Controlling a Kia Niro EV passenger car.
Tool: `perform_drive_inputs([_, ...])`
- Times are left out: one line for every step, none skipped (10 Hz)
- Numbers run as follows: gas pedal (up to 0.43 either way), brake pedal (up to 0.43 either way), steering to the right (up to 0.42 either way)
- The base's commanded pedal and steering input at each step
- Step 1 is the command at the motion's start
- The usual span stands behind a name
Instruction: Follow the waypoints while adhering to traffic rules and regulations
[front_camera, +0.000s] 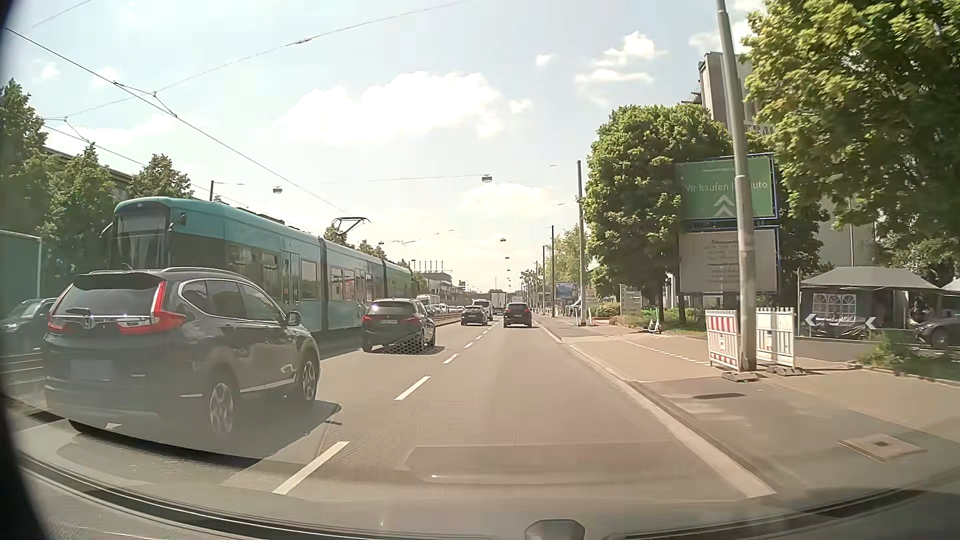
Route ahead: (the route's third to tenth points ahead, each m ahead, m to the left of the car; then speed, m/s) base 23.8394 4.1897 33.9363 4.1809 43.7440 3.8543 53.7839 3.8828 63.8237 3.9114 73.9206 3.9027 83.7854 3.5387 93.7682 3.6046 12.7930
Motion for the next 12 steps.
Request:
perform_drive_inputs([0.087, 0.030, 0.003])
perform_drive_inputs([0.087, 0.030, 0.003])
perform_drive_inputs([0.087, 0.030, 0.003])
perform_drive_inputs([0.087, 0.030, 0.003])
perform_drive_inputs([0.087, 0.030, 0.003])
perform_drive_inputs([0.087, 0.030, 0.003])
perform_drive_inputs([0.087, 0.030, 0.003])
perform_drive_inputs([0.087, 0.030, 0.003])
perform_drive_inputs([0.087, 0.030, 0.003])
perform_drive_inputs([0.087, 0.030, 0.003])
perform_drive_inputs([0.087, 0.030, 0.003])
perform_drive_inputs([0.087, 0.030, 0.003])
